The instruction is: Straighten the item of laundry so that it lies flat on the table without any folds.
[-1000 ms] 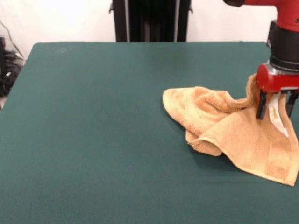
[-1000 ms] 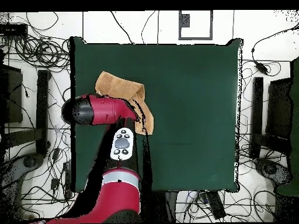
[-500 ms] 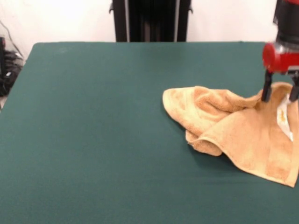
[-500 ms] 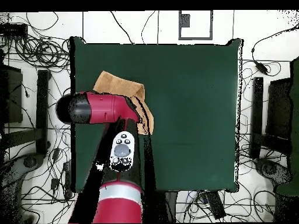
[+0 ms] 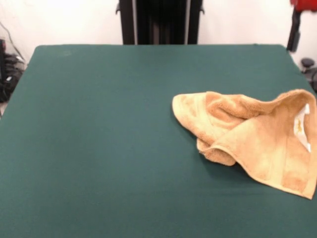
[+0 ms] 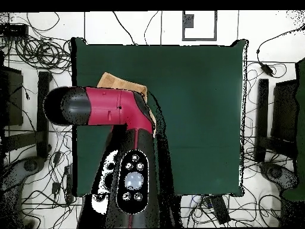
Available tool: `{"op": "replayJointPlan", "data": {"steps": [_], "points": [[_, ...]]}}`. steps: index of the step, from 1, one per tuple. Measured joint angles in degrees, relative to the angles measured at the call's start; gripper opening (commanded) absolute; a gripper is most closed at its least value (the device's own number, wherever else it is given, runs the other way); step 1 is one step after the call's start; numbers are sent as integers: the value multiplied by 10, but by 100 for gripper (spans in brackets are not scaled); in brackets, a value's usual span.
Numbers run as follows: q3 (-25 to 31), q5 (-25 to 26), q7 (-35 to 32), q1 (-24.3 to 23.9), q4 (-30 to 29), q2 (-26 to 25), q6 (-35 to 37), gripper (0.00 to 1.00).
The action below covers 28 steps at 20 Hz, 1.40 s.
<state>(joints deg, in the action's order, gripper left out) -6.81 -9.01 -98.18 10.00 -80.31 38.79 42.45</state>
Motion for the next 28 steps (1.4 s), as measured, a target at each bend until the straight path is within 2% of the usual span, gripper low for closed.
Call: {"op": "replayJointPlan", "data": {"steps": [6,28], "points": [[0,1,0,-19,0,37,35,100],[0,28,0,-63,0,35,36,100]]}}
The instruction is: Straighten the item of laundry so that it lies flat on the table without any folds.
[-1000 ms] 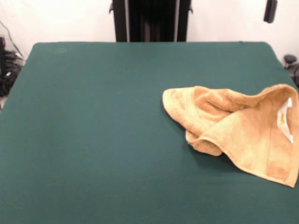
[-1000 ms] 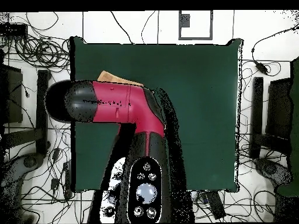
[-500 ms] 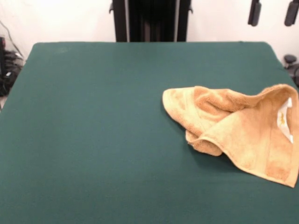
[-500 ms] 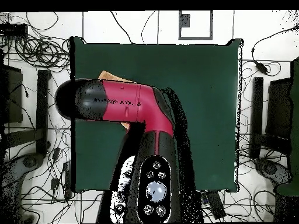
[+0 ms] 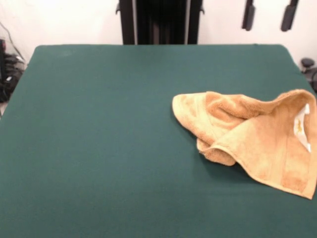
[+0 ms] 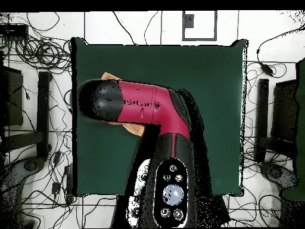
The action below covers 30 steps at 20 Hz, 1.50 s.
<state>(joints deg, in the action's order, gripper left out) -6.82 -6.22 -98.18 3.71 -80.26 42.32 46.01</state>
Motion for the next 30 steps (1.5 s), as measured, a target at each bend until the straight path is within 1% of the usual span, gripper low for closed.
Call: {"op": "replayJointPlan", "data": {"steps": [2,6,9,11,12,14,21,22,30], "points": [[1,15,0,-15,0,0,0,100],[4,26,0,-38,0,2,0,100],[11,36,0,-67,-1,6,0,100],[13,38,0,-79,-3,8,0,100],[15,43,0,-95,-4,11,0,100],[16,47,0,-106,-5,12,-4,100],[20,71,0,-120,-5,11,-25,100],[24,80,0,-120,-5,10,-36,100],[32,105,0,-107,-5,2,-87,100]]}}
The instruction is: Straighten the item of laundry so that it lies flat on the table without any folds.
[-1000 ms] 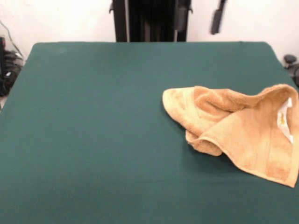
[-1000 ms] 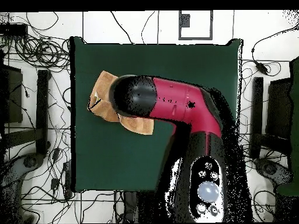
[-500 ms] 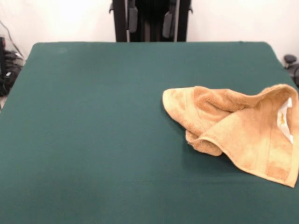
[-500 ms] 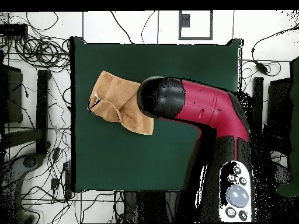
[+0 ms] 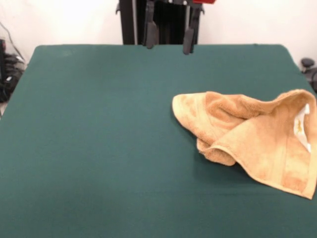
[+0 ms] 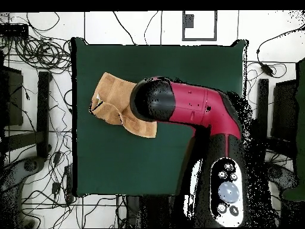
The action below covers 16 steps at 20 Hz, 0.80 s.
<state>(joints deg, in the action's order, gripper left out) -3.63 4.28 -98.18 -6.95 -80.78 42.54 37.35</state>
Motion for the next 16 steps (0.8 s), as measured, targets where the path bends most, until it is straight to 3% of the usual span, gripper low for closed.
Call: {"op": "replayJointPlan", "data": {"steps": [16], "points": [[16,11,0,8,0,-51,-55,100]]}}
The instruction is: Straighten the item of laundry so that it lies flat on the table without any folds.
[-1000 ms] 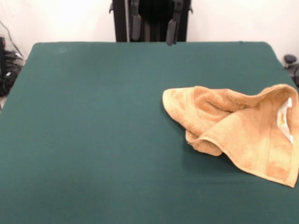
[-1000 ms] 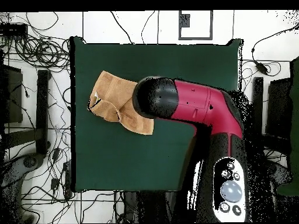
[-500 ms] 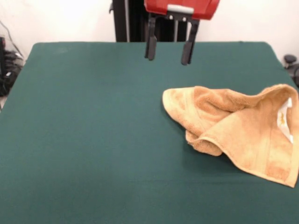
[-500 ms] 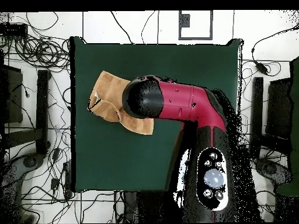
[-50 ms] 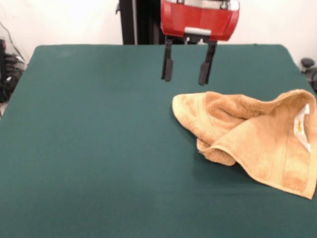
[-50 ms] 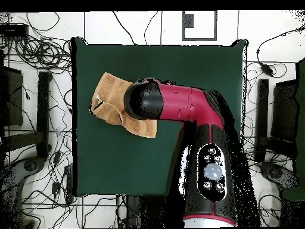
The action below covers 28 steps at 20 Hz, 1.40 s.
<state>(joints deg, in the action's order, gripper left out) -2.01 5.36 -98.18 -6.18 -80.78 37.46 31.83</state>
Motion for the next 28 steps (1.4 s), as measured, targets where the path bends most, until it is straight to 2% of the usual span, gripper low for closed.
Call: {"op": "replayJointPlan", "data": {"steps": [28], "points": [[18,0,0,-1,1,-89,-68,100]]}}
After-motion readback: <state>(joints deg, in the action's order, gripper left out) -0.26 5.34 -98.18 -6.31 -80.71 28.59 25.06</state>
